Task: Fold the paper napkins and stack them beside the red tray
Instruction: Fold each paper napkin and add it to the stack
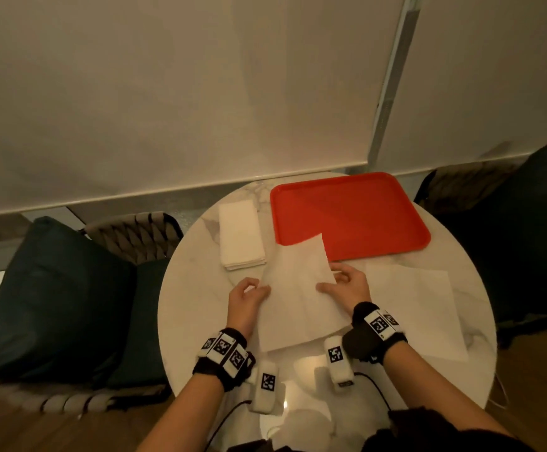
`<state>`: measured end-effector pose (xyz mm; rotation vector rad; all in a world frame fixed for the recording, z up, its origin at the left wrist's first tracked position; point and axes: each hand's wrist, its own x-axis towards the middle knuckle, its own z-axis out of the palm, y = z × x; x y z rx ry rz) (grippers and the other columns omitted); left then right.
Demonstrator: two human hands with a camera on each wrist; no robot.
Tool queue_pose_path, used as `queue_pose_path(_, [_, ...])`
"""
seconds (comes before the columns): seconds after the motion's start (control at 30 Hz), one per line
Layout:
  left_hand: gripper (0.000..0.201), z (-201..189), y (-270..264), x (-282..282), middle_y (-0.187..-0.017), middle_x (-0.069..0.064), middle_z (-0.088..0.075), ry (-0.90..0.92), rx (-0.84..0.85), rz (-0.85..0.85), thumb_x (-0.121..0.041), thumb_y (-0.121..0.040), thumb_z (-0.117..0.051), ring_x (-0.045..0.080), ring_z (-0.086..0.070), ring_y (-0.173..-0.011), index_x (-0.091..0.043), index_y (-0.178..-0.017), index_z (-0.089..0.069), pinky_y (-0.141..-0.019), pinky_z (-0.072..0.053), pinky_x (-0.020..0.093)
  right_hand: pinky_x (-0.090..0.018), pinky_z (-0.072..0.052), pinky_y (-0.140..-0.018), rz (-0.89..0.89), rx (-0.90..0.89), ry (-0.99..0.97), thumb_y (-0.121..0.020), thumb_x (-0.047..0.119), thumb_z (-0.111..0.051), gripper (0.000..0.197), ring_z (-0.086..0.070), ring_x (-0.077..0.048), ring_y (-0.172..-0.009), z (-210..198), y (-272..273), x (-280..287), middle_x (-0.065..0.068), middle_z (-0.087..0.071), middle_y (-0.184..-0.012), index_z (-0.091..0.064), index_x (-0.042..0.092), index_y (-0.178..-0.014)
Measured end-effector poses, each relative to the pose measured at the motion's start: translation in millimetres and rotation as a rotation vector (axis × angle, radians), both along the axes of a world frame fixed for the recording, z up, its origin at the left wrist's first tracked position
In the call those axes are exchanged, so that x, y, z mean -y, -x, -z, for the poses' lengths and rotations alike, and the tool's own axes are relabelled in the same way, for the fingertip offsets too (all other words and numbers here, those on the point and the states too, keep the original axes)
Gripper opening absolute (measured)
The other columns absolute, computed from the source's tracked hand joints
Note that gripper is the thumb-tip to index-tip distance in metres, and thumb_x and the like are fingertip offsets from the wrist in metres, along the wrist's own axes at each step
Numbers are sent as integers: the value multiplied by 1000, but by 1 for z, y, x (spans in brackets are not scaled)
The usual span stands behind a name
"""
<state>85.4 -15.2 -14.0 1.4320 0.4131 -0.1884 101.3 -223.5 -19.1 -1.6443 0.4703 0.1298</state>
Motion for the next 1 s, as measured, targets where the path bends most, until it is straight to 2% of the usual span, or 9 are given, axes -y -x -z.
queue_pose_path(0.17, [12,-23,-3,14,-91,16,-72,168,40,29,0,-88,-58,31,-67,-87,-4,-99,-55,-84,-54,47,-36,-55,-71,-195,271,62,-71,1,-76,38,-64,-25,-72,-25,3,-34,-5,-63,-86,-62,27,-96])
queue_pose_path(0.27, [20,-26,-6,18,-100,15,-71,128,42,-2,-2,-94,-51,32,-67,-92,-4,-113,-48,-84,-54,48,-22,-47,-60,-325,320,86,-75,5,-74,36,-49,-9,-59,-33,3,-52,-2,-58,-81,-63,25,-102])
queue_pose_path(0.43, [48,-25,-7,16,-131,9,-56,131,34,-73,-45,-97,-48,25,-54,-122,-14,-134,-45,-103,-45,45,-17,-47,-66,-508,250,23,-74,16,-80,52,-54,-4,-66,-31,4,-74,2,-62,-87,-60,20,-121])
queue_pose_path(0.53, [35,-24,-9,6,-123,15,-62,100,37,-77,-20,-98,-52,28,-61,-113,-12,-132,-46,-96,-51,44,-18,-49,-73,-527,249,-14,-75,12,-79,43,-60,-7,-76,-33,1,-74,-1,-66,-95,-65,18,-115])
queue_pose_path(0.6, [34,-20,-13,-2,-116,14,-64,90,27,-68,0,-97,-46,31,-63,-107,-16,-126,-45,-94,-51,50,-23,-51,-77,-418,298,41,-77,10,-77,20,-62,-11,-85,-33,-6,-67,-1,-68,-99,-73,17,-94])
queue_pose_path(0.67, [36,-19,-17,-10,-116,13,-63,69,23,-78,4,-96,-43,31,-63,-105,-20,-122,-45,-94,-51,50,-27,-49,-81,-304,306,130,-78,12,-76,11,-60,-13,-94,-29,-17,-55,-1,-64,-104,-72,22,-80])
queue_pose_path(0.77, [39,-15,-26,-20,-120,13,-61,108,8,-97,4,-96,-43,32,-62,-106,-22,-125,-44,-93,-51,51,-27,-49,-88,-313,287,107,-80,11,-74,16,-62,-13,-99,-21,-32,-43,1,-66,-109,-72,26,-86])
queue_pose_path(0.87, [46,-9,-36,-27,-115,7,-61,133,19,-86,5,-95,-45,23,-63,-100,-22,-133,-40,-86,-54,42,-29,-57,-82,-389,206,-34,-82,4,-71,23,-66,-17,-91,-16,-42,-50,-7,-70,-109,-74,17,-101])
queue_pose_path(1.0, [72,2,-55,-38,-110,7,-66,67,85,11,13,-86,-54,25,-68,-97,-35,-137,-34,-82,-57,42,-28,-58,-75,-361,107,-76,-81,-4,-69,26,-67,-24,-89,-7,-68,-64,-14,-72,-106,-73,12,-102])
